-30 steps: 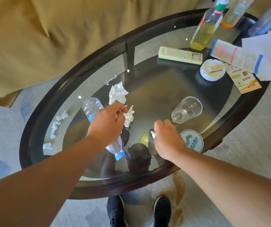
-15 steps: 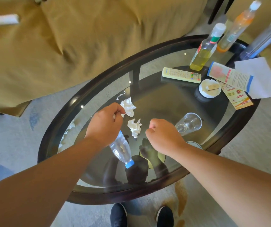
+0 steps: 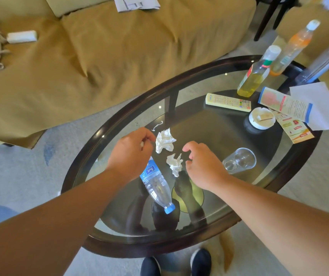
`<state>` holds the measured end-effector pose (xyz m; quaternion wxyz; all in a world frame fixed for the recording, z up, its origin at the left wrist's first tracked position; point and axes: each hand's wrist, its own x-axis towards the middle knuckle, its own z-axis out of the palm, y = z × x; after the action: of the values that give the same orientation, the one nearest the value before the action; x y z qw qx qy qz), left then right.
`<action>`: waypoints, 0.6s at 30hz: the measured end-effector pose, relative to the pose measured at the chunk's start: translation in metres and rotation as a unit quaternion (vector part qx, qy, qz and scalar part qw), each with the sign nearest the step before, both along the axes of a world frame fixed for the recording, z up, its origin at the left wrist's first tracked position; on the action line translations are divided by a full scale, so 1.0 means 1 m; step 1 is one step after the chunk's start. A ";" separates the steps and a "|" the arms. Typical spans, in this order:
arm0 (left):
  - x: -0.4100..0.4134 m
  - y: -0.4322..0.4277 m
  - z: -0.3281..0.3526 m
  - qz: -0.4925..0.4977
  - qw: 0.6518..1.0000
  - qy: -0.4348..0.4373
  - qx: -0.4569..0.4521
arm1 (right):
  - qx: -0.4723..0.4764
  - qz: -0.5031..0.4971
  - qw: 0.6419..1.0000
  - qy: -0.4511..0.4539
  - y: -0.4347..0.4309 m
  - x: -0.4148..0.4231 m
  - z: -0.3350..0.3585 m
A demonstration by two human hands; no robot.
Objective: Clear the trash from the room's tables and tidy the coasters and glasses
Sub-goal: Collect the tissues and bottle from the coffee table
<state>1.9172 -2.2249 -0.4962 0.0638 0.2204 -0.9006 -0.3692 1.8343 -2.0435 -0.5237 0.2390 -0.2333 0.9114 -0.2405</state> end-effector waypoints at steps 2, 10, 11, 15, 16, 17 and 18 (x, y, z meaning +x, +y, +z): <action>0.002 0.001 -0.009 0.007 1.000 -0.009 0.002 | 0.010 0.009 1.000 -0.014 -0.001 0.000 -0.007; -0.006 0.015 -0.030 0.047 0.998 -0.032 0.003 | 0.060 0.122 0.991 -0.010 -0.006 -0.007 -0.040; -0.008 0.016 -0.033 0.050 0.998 -0.029 0.004 | 0.067 0.139 0.988 -0.009 -0.008 -0.009 -0.046; -0.008 0.015 -0.048 0.067 0.997 -0.024 0.003 | 0.101 0.182 0.978 -0.010 -0.019 -0.014 -0.076; -0.007 0.014 -0.052 0.073 0.997 -0.028 0.004 | 0.105 0.189 0.976 -0.005 -0.020 -0.015 -0.083; -0.007 0.013 -0.056 0.079 0.996 -0.032 0.005 | 0.110 0.197 0.974 0.001 -0.021 -0.015 -0.088; -0.006 0.013 -0.059 0.084 0.996 -0.034 0.005 | 0.117 0.206 0.972 0.008 -0.021 -0.015 -0.093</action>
<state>1.9109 -2.2118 -0.5556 0.0626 0.3078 -0.8787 -0.3595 1.8196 -2.0647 -0.6171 0.3015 -0.3883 0.8675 -0.0760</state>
